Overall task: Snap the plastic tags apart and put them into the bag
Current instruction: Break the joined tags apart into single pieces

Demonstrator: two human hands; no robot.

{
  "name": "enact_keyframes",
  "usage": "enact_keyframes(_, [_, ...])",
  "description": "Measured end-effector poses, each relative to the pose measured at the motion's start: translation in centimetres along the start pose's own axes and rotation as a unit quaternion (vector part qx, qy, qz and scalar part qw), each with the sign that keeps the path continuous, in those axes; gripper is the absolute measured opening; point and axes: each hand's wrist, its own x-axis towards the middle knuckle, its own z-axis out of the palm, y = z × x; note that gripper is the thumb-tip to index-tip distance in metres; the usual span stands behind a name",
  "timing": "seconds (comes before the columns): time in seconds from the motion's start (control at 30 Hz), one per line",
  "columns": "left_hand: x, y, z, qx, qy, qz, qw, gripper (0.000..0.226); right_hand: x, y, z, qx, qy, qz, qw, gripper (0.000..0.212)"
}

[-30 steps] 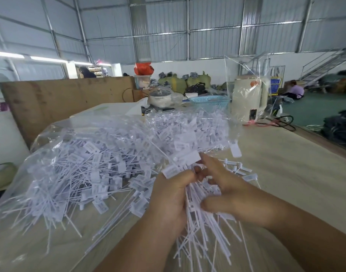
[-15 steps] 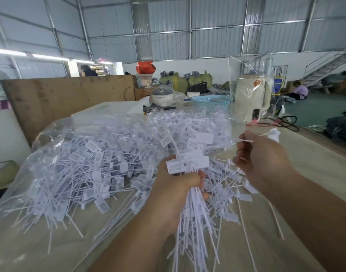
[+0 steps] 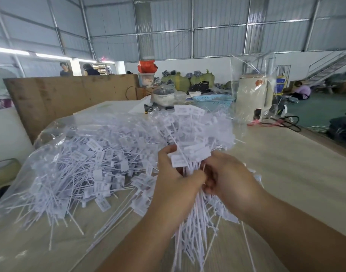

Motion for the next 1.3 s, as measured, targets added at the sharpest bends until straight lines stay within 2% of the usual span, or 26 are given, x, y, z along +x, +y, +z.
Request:
enact_keyframes(0.07, [0.0,-0.2,0.1,0.003,0.002,0.014,1.0,0.066,-0.3,-0.1,0.8,-0.054,0.009,-0.034,0.998,0.016])
enact_keyframes(0.13, [-0.1,-0.4,0.1,0.017,0.006,0.026,0.999,0.063,-0.9,-0.1,1.6,-0.09,0.002,-0.067,0.994,0.028])
enact_keyframes(0.23, [-0.1,-0.9,0.5,0.02,0.025,0.044,0.999,0.064,-1.7,-0.2,3.3,-0.06,0.01,-0.1,0.993,0.024])
enact_keyframes(0.27, [-0.1,-1.0,0.6,0.024,0.033,0.046,0.998,0.072,-1.8,-0.1,3.7,-0.063,0.015,-0.104,0.992,0.031])
enact_keyframes(0.33, [0.0,-1.0,0.4,0.024,0.033,0.037,0.998,0.077,-1.4,0.3,4.0,-0.074,0.014,-0.083,0.994,0.059])
enact_keyframes(0.43, [0.1,-0.3,0.1,0.047,0.006,0.011,0.999,0.072,-0.9,-0.5,4.2,-0.029,-0.049,0.003,0.998,0.092])
enact_keyframes(0.47, [0.1,0.0,-0.1,0.078,-0.001,0.01,0.997,0.071,-0.6,-0.5,4.1,-0.033,-0.064,0.01,0.997,0.093])
enact_keyframes(0.5, [0.2,0.2,-0.3,0.109,-0.01,0.008,0.994,0.072,-0.4,-0.6,3.9,-0.046,-0.066,0.007,0.997,0.079])
enact_keyframes(0.57, [0.5,0.8,-1.1,0.172,-0.043,-0.009,0.984,0.073,-0.1,-0.8,3.7,-0.067,-0.059,-0.008,0.996,0.029])
enact_keyframes(0.6, [0.6,1.2,-1.5,0.19,-0.072,-0.022,0.979,0.074,0.2,-0.7,3.5,-0.069,-0.058,-0.014,0.996,0.019])
enact_keyframes(0.67, [0.6,1.9,-2.7,0.197,-0.14,-0.039,0.97,0.073,0.7,-0.7,3.1,-0.08,-0.067,-0.026,0.994,0.011])
enact_keyframes(0.73, [0.2,3.1,-4.5,0.233,-0.182,-0.045,0.954,0.046,0.7,-1.2,2.7,-0.103,-0.078,-0.046,0.991,0.012])
enact_keyframes(0.8, [-0.1,4.3,-6.6,0.283,-0.19,-0.068,0.938,0.037,0.8,-1.5,2.3,-0.122,-0.095,-0.052,0.987,0.021])
enact_keyframes(0.83, [0.0,4.6,-7.7,0.302,-0.167,-0.063,0.936,0.038,0.9,-1.6,2.1,-0.13,-0.113,-0.052,0.984,0.027])
enact_keyframes(0.9, [0.5,5.3,-9.9,0.341,-0.052,-0.004,0.939,0.032,0.8,-1.5,2.1,-0.162,-0.14,-0.05,0.976,0.033])
enact_keyframes(0.93, [0.7,5.7,-10.9,0.365,0.023,0.045,0.93,0.025,0.7,-1.4,2.1,-0.18,-0.15,-0.048,0.971,0.034])
enact_keyframes(0.97, [0.8,6.0,-11.9,0.404,0.097,0.11,0.903,0.021,0.6,-1.2,2.1,-0.193,-0.16,-0.046,0.967,0.033])
enact_keyframes(1.0, [1.0,6.3,-12.8,0.462,0.155,0.187,0.853,0.023,0.5,-1.1,2.2,-0.193,-0.176,-0.048,0.964,0.032])
enact_keyframes(1.03, [1.2,6.3,-13.8,0.527,0.197,0.246,0.79,0.032,0.3,-1.0,2.4,-0.191,-0.198,-0.051,0.96,0.033])
enact_keyframes(1.07, [1.4,6.0,-14.6,0.575,0.227,0.274,0.737,0.044,0.1,-1.0,2.6,-0.194,-0.218,-0.055,0.955,0.036])
enact_keyframes(1.1, [1.5,5.6,-15.5,0.612,0.243,0.275,0.7,0.055,0.0,-0.9,2.9,-0.197,-0.23,-0.06,0.951,0.042])
enact_keyframes(1.13, [1.7,5.2,-16.4,0.641,0.252,0.255,0.679,0.066,0.0,-1.0,3.0,-0.198,-0.233,-0.071,0.949,0.05])
enact_keyframes(1.2, [2.1,4.3,-18.0,0.673,0.273,0.19,0.66,0.074,0.0,-1.1,3.5,-0.218,-0.242,-0.09,0.941,0.059])
enact_keyframes(1.23, [2.2,4.0,-18.7,0.678,0.289,0.174,0.653,0.071,-0.2,-1.3,3.7,-0.237,-0.254,-0.098,0.933,0.057])
enact_keyframes(1.3, [2.7,3.8,-19.9,0.663,0.324,0.184,0.649,0.056,-0.5,-1.5,4.3,-0.277,-0.278,-0.111,0.913,0.038])
